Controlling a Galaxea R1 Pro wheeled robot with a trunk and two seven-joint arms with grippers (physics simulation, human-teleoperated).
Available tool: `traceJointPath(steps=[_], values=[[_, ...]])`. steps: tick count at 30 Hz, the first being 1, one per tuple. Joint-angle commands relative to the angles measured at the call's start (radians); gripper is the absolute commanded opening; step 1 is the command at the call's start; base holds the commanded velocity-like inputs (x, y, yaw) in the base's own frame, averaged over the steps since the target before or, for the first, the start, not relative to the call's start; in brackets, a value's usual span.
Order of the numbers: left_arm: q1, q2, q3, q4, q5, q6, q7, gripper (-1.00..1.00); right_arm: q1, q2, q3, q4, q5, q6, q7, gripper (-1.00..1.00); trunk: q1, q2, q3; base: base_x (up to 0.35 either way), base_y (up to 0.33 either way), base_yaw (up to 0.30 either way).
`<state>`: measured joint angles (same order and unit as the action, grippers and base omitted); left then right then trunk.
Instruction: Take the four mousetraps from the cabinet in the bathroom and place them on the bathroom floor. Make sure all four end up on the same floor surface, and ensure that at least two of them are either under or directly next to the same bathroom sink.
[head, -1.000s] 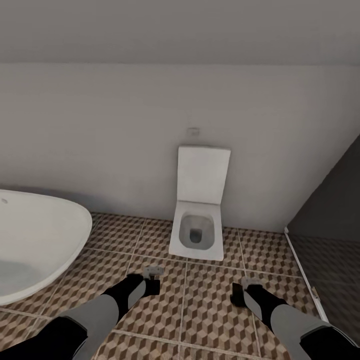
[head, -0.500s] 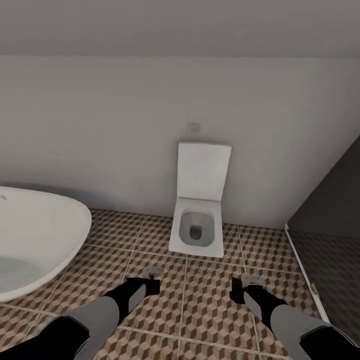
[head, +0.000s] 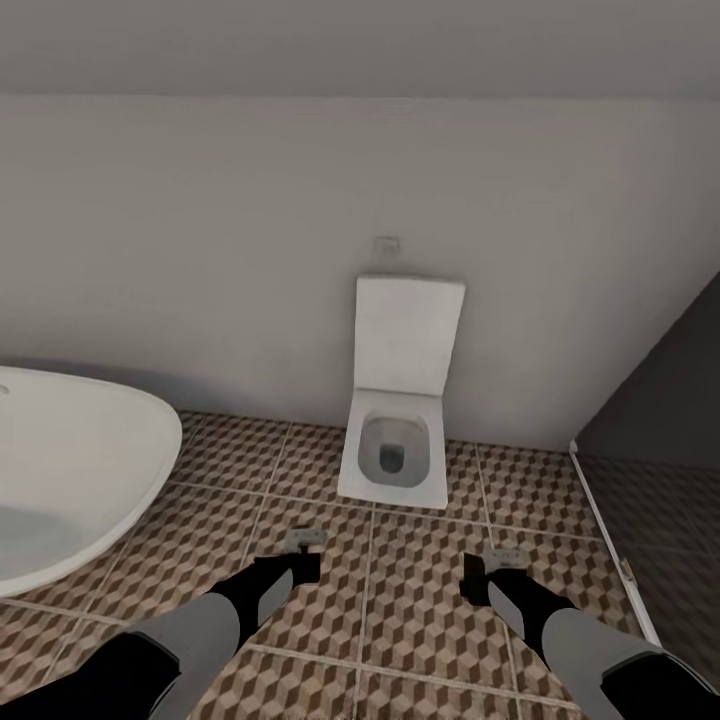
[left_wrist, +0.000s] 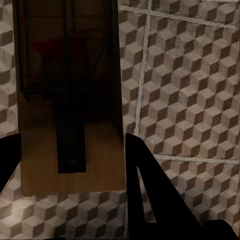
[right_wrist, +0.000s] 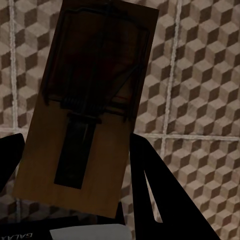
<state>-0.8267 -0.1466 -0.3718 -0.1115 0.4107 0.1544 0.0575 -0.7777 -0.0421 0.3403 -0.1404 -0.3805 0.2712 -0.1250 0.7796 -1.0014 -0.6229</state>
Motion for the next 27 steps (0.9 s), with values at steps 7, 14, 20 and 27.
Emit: traceJointPath(steps=[7, 14, 20, 27], values=[[0.0, -0.001, -0.009, -0.004, 0.007, -0.014, 0.005, -1.0, 0.0, 0.0, 0.009, -0.007, -0.014, 0.007, -0.006, -1.0, 0.0, -0.001, -0.012, 0.0, 0.0, 0.0], [0.0, -0.001, -0.009, -0.007, 0.008, -0.018, 0.005, -1.0, 0.0, 0.001, 0.009, -0.008, -0.014, 0.008, -0.006, -1.0, 0.0, -0.001, -0.024, 0.016, 0.003, 0.0], [0.0, -0.001, -0.008, -0.012, 0.008, -0.019, 0.007, -1.0, 0.0, 0.0, 0.009, -0.008, -0.014, 0.007, -0.005, -1.0, 0.0, -0.001, -0.034, 0.224, 0.074, 0.0], [0.0, 0.0, -0.007, -0.012, 0.008, -0.018, 0.007, -1.0, 0.0, -0.001, 0.009, -0.008, -0.014, 0.007, -0.004, -1.0, 0.0, -0.001, -0.045, 0.197, 0.05, 0.0]])
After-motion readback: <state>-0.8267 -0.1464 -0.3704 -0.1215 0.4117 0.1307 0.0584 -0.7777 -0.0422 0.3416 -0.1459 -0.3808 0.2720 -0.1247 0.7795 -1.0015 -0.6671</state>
